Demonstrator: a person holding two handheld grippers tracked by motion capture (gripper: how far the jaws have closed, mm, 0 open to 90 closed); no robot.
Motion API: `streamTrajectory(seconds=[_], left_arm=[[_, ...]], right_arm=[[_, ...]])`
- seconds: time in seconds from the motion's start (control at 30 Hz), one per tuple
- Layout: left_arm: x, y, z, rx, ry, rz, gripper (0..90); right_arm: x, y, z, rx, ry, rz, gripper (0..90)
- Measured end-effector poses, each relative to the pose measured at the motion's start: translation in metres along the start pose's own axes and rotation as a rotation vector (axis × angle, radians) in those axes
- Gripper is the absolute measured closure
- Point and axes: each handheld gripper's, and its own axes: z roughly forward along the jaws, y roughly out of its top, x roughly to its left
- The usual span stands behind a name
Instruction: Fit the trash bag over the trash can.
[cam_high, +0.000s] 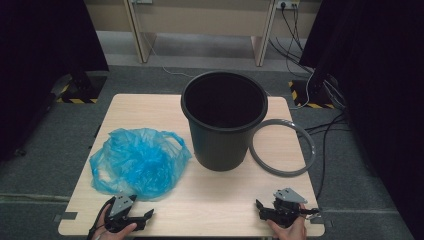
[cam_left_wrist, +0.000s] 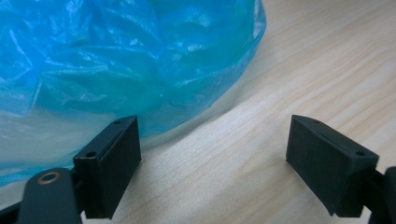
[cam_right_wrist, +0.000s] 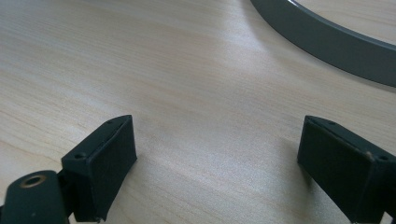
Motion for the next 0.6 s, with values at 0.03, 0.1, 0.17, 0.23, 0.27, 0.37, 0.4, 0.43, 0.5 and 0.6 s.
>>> streamTrajectory(seconds=[0.03, 0.1, 0.17, 0.23, 0.27, 0.37, 0.4, 0.43, 0.5, 0.6], left_arm=[[0.000, 0.001, -0.001, -0.014, -0.006, -0.008, 17.1], [0.000, 0.003, -0.004, -0.036, -0.009, -0.015, 17.1], [0.000, 0.005, -0.006, -0.051, -0.009, -0.022, 17.0], [0.000, 0.007, -0.008, -0.066, -0.015, -0.033, 17.0], [0.000, 0.009, -0.010, -0.071, -0.019, -0.035, 17.0], [0.001, 0.015, -0.016, -0.099, -0.018, -0.042, 17.0], [0.002, 0.017, -0.018, -0.107, -0.020, -0.047, 17.0], [0.003, 0.019, -0.020, -0.114, -0.025, -0.055, 17.0], [0.005, 0.023, -0.024, -0.128, -0.031, -0.068, 17.0], [0.008, 0.029, -0.029, -0.141, -0.018, -0.062, 17.0]], right_arm=[[0.000, 0.000, 0.000, 0.000, 0.000, 0.000, 12.1], [0.000, 0.000, 0.000, 0.000, 0.000, 0.000, 12.1], [0.000, 0.000, 0.000, 0.000, 0.000, 0.000, 12.1], [0.000, 0.000, 0.000, 0.000, -0.001, 0.000, 12.1], [0.000, 0.000, 0.000, 0.000, -0.001, 0.001, 12.1], [0.000, 0.000, 0.000, 0.000, 0.000, 0.004, 12.0], [0.000, 0.000, 0.000, 0.000, 0.001, 0.002, 12.0], [0.000, 0.000, 0.000, -0.001, 0.003, 0.001, 12.0], [0.000, 0.000, 0.000, 0.000, 0.003, 0.001, 11.9], [0.000, 0.000, 0.000, 0.000, 0.003, 0.001, 11.9]])
